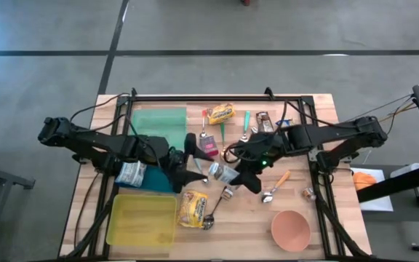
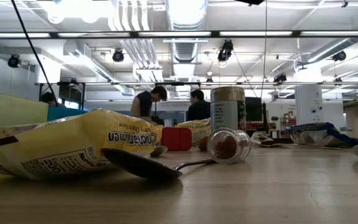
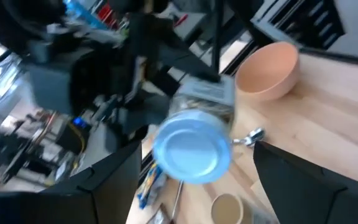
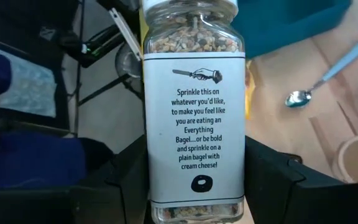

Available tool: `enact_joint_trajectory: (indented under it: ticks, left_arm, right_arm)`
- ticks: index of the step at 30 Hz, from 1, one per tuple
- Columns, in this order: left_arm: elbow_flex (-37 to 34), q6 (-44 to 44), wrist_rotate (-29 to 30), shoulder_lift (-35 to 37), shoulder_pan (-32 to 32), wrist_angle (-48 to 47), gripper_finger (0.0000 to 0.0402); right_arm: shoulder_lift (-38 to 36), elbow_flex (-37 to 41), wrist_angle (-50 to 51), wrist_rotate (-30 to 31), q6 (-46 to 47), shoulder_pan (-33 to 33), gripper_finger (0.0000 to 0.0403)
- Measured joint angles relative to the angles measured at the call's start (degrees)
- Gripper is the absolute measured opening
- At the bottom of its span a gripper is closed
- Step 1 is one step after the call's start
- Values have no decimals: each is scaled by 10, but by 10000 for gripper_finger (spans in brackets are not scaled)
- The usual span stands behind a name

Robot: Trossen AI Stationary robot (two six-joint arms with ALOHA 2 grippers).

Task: Pick & Place Food Item
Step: Put the white seasoning bottle into the light blue bin

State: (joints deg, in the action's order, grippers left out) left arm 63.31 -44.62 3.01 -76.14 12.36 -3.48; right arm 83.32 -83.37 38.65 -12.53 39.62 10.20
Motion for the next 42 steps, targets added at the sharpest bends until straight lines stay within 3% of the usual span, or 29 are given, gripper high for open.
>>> enact_joint_trajectory:
  ticks: [14,29,42]
  left_arm:
    - [0,-5,-60,0,5,44,314]
    - [0,16,-111,-1,9,68,313]
    - [0,20,-117,-2,8,67,223]
  right_arm:
    - [21,-6,-64,-103,2,-4,195]
    - [27,-5,-80,-105,-4,-7,195]
    - [27,-5,-113,-121,5,-7,195]
